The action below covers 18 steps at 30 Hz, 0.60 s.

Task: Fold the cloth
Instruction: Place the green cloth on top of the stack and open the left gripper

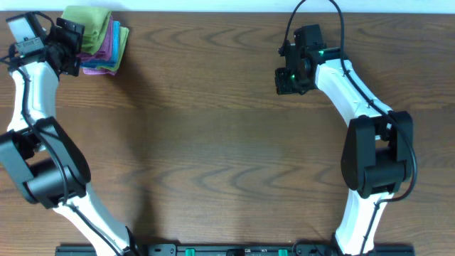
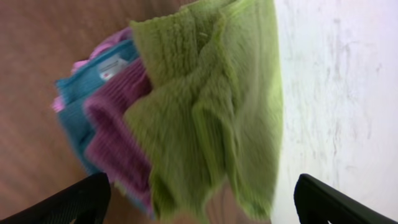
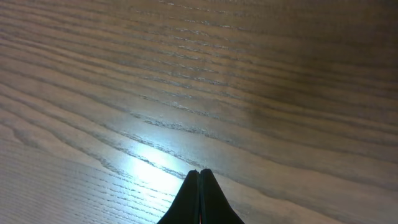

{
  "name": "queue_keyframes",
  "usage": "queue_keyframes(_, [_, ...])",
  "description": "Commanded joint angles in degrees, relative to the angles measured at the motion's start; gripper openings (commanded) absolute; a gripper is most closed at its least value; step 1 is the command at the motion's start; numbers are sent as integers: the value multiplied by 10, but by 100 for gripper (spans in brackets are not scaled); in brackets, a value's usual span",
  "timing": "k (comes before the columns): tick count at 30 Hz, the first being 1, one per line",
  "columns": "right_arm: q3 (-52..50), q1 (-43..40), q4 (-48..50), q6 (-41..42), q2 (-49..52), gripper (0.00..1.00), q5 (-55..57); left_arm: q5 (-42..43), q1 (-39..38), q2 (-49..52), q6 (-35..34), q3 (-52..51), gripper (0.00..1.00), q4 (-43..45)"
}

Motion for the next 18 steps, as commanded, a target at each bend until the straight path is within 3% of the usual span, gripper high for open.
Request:
queue_keyframes(1, [14,-3,-5,-9,-22,1,0,-24,2,-66,36,3,95,-40])
queue_keyframes(10, [41,-3,-71,-35,-151,1,66,-169,-79,-206,296,3,96,-259])
queue_keyframes(18, [21,3,-216,-46,-376,2,66,-258,-254,-384,350,-19,95,-433])
